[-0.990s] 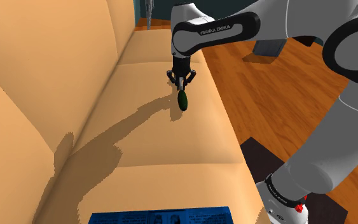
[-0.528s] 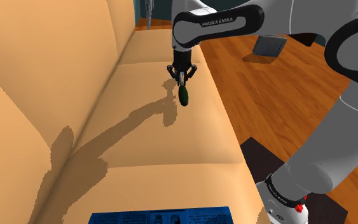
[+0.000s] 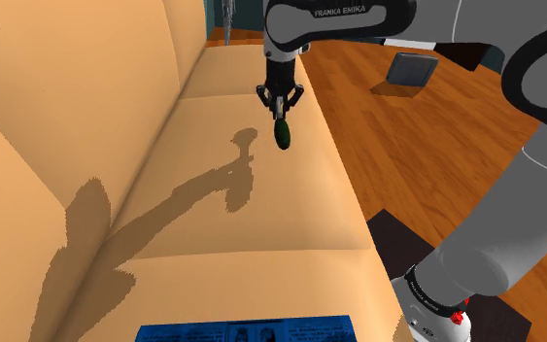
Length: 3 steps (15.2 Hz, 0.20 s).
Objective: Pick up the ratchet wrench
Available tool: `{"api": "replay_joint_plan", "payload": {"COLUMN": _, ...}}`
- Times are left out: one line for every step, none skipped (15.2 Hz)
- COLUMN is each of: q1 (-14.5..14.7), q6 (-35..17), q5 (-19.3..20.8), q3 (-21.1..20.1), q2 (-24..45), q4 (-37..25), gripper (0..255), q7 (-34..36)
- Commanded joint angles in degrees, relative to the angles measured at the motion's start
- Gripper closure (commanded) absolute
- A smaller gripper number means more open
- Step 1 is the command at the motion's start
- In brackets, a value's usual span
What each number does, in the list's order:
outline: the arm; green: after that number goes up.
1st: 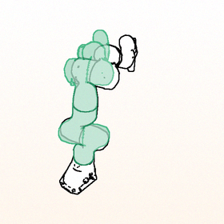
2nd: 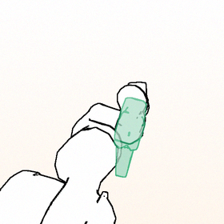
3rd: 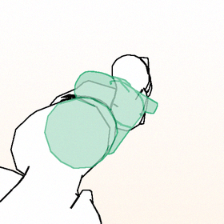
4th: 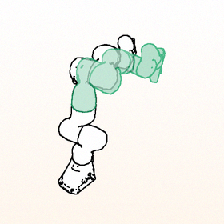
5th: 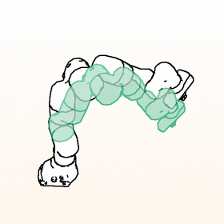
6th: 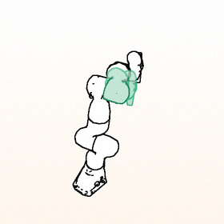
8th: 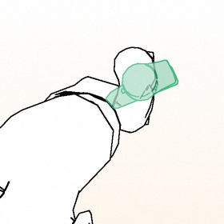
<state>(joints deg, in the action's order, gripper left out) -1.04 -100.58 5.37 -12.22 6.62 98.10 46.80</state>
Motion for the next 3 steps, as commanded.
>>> {"api": "replay_joint_plan", "payload": {"q1": 0.0, "q6": 1.4, "q5": -0.1, "q3": 0.0, "q2": -0.1, "q4": -1.3, "gripper": 255, "q7": -0.1}}
{"api": "replay_joint_plan", "payload": {"q1": 0.0, "q6": 1.5, "q5": -0.1, "q3": 0.0, "q2": -0.2, "q4": -1.4, "gripper": 255, "q7": -0.1}}
{"api": "replay_joint_plan", "payload": {"q1": 0.0, "q6": 1.5, "q5": -0.1, "q3": 0.0, "q2": -0.2, "q4": -1.4, "gripper": 255, "q7": -0.1}}
